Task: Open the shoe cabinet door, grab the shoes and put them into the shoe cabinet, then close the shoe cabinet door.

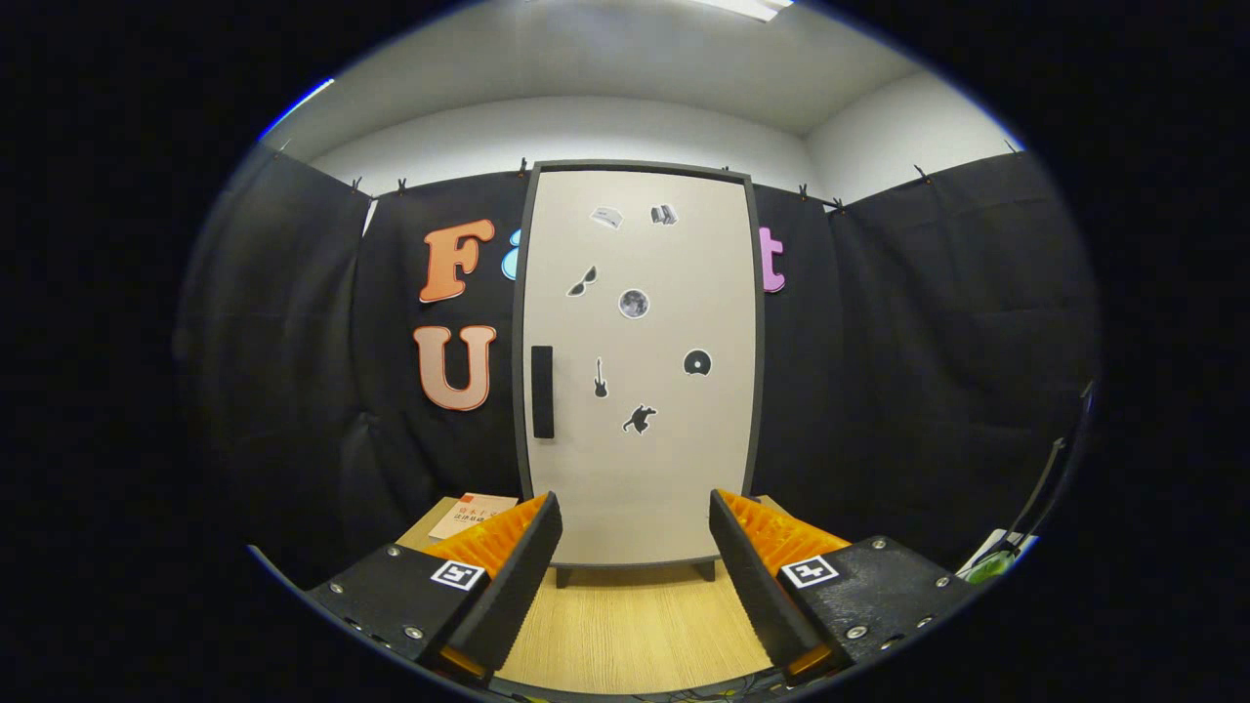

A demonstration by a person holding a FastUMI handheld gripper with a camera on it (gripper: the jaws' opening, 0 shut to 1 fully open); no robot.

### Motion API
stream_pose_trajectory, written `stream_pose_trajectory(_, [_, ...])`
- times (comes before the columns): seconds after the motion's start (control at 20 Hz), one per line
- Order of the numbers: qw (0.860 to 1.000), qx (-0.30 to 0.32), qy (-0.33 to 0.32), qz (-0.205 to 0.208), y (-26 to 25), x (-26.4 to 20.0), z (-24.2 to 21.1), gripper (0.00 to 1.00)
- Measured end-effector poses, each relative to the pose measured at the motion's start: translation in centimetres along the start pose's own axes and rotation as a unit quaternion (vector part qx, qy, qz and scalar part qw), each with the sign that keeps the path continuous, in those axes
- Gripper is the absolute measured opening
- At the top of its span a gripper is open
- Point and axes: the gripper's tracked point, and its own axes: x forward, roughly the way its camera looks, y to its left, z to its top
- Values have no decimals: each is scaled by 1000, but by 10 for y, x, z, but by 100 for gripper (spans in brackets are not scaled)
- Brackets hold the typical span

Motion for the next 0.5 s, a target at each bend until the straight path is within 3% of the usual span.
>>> stream_pose_trajectory(0.5, [1000, 1, -1, -1, 0, -10, 4, 95])
